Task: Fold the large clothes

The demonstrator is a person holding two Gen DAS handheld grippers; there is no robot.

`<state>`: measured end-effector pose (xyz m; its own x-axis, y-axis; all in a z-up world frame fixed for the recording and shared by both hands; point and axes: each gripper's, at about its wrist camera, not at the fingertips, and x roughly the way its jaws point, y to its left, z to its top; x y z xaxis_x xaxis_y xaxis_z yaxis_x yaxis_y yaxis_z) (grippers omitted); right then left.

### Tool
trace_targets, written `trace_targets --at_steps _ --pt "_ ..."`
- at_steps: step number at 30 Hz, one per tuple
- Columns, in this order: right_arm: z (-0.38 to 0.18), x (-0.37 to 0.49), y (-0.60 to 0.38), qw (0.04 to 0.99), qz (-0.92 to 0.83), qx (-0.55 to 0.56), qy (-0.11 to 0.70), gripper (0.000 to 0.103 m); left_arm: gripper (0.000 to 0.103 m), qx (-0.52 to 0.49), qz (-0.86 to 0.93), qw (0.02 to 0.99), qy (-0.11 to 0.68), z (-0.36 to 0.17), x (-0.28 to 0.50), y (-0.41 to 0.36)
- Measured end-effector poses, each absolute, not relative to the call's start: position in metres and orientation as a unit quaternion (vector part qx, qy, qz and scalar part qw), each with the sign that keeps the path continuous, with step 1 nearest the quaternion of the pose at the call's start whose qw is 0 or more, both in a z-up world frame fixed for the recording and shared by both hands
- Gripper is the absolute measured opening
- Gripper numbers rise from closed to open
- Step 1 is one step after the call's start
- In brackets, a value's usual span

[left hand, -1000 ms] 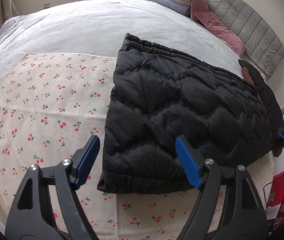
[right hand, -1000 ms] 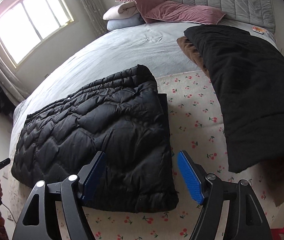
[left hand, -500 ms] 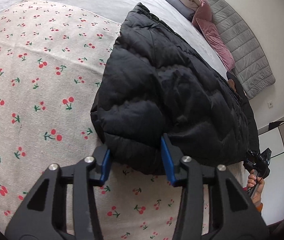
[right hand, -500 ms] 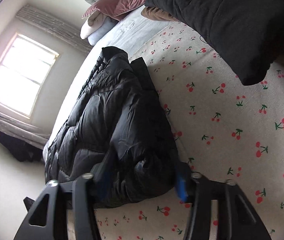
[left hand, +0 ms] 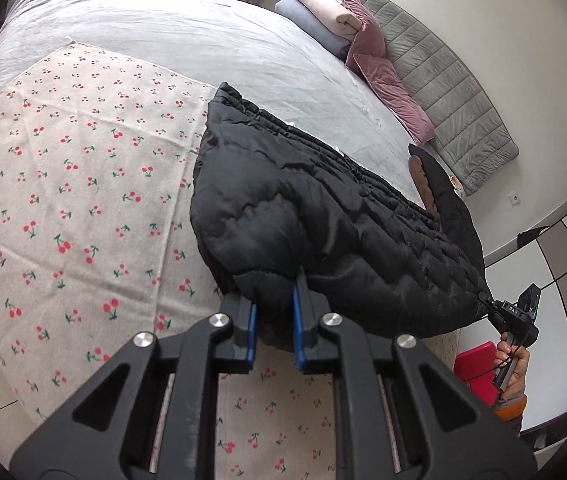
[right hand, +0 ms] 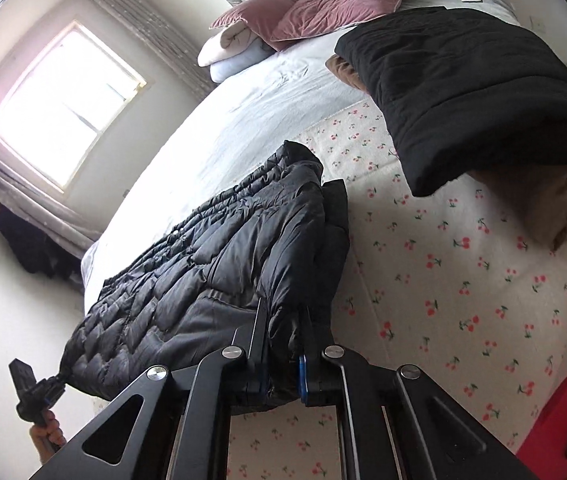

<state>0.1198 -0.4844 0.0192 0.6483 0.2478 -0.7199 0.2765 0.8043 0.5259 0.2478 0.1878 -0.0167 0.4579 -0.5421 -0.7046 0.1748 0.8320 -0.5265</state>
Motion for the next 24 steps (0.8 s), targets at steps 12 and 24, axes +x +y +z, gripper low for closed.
trace_targets --at_steps 12,24 --pt "-0.011 0.061 -0.489 0.846 -0.105 0.232 0.468 0.051 0.05 -0.058 -0.076 0.868 0.488 -0.043 0.205 0.188" --pt "0.02 0.149 -0.358 0.915 -0.015 0.071 0.397 0.06 0.067 0.03 -0.202 0.887 0.414 -0.019 0.221 0.017"
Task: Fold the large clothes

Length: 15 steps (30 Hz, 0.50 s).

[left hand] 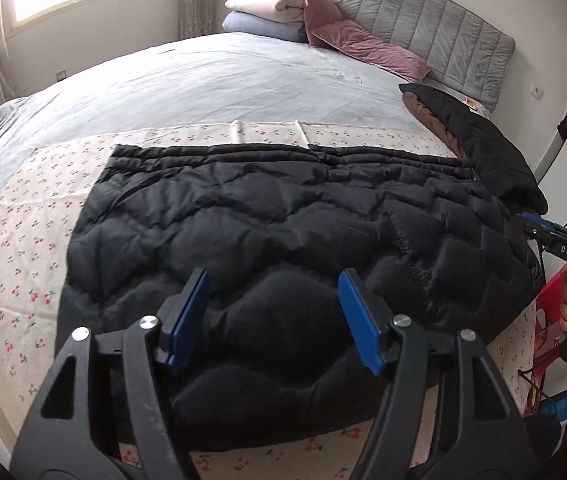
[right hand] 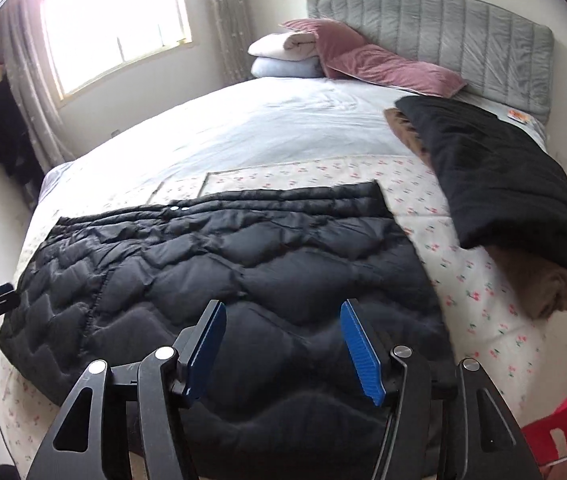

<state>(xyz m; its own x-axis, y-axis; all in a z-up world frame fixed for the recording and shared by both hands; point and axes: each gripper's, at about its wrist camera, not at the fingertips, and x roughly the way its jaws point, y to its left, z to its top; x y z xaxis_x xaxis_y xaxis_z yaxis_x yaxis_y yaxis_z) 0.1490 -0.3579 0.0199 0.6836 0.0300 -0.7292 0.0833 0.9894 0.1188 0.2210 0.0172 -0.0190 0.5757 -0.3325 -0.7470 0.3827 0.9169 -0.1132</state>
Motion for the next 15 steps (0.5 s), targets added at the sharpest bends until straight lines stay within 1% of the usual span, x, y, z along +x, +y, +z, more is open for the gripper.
trace_targets --at_steps 3,6,8,11,13,14,15 --pt "0.003 0.188 -0.32 0.912 0.024 0.073 0.402 0.06 0.067 0.037 -0.211 0.886 0.411 -0.033 0.244 -0.022" --pt "-0.02 0.217 -0.311 0.907 0.014 0.072 0.414 0.06 0.067 0.044 -0.18 0.892 0.411 -0.048 0.271 -0.024" --pt "-0.032 0.224 -0.329 0.906 -0.002 0.077 0.417 0.06 0.067 0.048 -0.151 0.897 0.413 -0.059 0.287 -0.001" --pt "-0.042 0.217 -0.38 0.904 -0.043 0.098 0.413 0.06 0.067 0.034 -0.104 0.905 0.411 -0.068 0.298 0.061" --pt "-0.045 0.206 -0.421 0.901 -0.091 0.105 0.412 0.06 0.067 0.045 -0.048 0.911 0.407 -0.074 0.298 0.103" --pt "-0.046 0.199 -0.44 0.898 -0.114 0.109 0.41 0.06 0.073 0.046 -0.027 0.911 0.409 -0.076 0.298 0.123" --pt "-0.047 0.191 -0.458 0.893 -0.143 0.112 0.412 0.06 0.076 0.034 -0.013 0.91 0.412 -0.077 0.297 0.143"
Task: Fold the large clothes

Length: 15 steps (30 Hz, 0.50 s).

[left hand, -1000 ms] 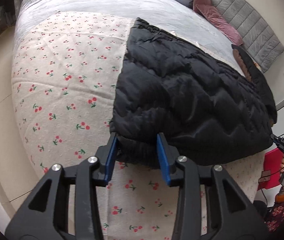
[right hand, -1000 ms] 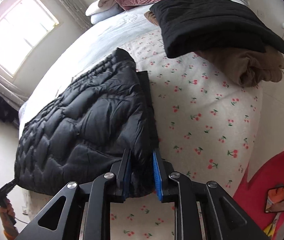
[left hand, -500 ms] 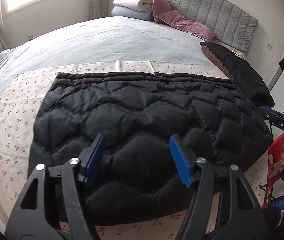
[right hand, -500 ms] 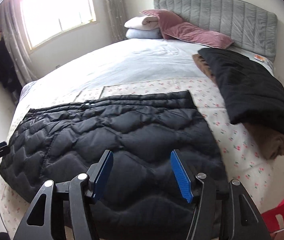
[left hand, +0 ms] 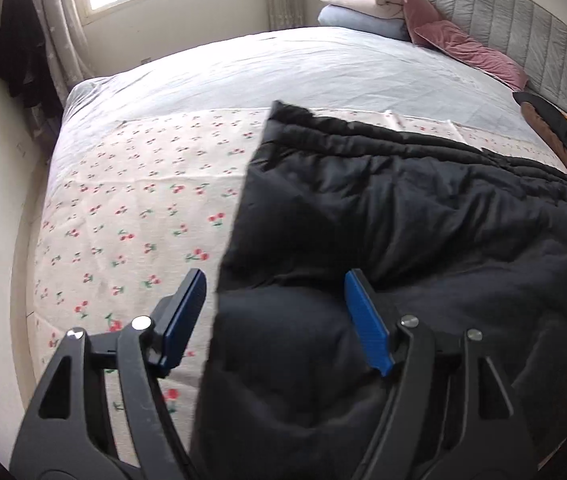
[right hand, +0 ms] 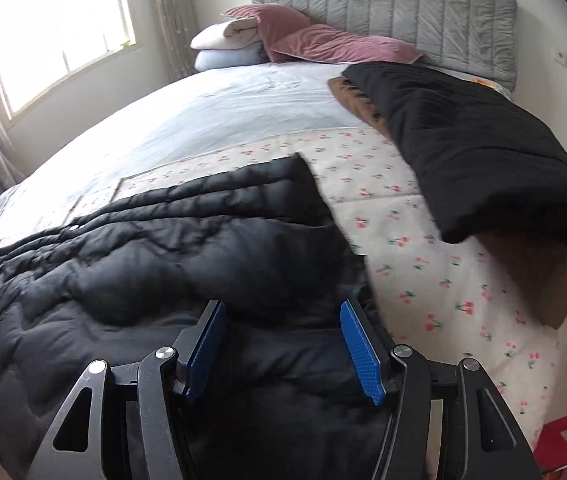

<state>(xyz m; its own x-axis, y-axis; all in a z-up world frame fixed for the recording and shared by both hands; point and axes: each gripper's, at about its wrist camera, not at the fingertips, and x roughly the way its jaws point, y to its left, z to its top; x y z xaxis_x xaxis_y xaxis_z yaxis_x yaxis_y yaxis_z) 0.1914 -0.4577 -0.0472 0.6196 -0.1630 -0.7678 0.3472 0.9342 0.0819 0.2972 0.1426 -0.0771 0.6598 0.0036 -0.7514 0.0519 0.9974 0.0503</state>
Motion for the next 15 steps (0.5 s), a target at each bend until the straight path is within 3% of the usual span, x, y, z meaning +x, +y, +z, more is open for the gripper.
trace_targets --at_steps 4,8,12,15 --pt "-0.037 0.157 -0.499 0.881 -0.193 0.151 0.405 0.061 0.076 -0.014 0.032 0.908 0.418 -0.064 0.28 0.189" --pt "-0.004 0.124 -0.477 0.893 -0.176 0.137 0.391 0.061 0.077 -0.024 0.023 0.914 0.404 -0.034 0.245 0.179" --pt "0.024 0.094 -0.433 0.908 -0.146 0.105 0.378 0.072 0.092 -0.011 0.009 0.916 0.402 -0.011 0.206 0.142" --pt "0.033 0.073 -0.402 0.913 -0.122 0.08 0.381 0.075 0.097 -0.002 -0.011 0.918 0.397 0.0 0.174 0.115"
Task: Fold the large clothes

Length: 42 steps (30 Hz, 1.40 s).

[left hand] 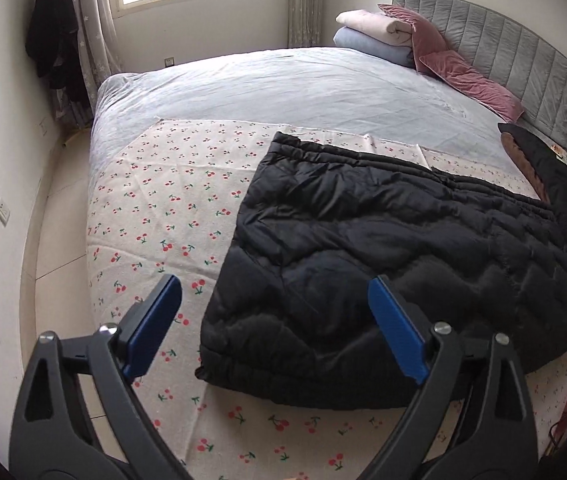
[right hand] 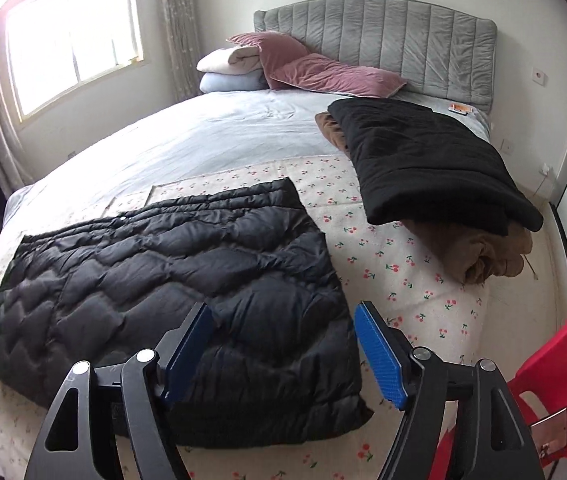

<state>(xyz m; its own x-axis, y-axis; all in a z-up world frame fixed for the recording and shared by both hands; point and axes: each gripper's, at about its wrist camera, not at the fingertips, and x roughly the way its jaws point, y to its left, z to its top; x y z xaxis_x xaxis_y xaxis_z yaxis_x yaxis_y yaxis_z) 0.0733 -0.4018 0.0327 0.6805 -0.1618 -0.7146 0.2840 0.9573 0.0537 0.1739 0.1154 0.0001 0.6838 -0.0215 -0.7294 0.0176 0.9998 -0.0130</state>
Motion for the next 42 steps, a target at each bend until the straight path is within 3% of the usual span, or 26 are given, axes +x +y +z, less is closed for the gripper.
trace_targets --at_steps 20,28,42 --pt "0.033 -0.039 -0.259 0.898 -0.071 0.046 0.431 0.087 0.101 0.027 -0.064 0.866 0.494 -0.036 0.029 0.009" --pt "0.003 -0.05 -0.241 0.883 -0.071 0.024 0.463 0.087 0.101 0.045 -0.058 0.868 0.491 -0.042 0.016 -0.002" --pt "0.003 -0.047 -0.246 0.886 -0.087 0.037 0.455 0.087 0.101 0.059 -0.066 0.868 0.489 -0.043 0.011 -0.013"
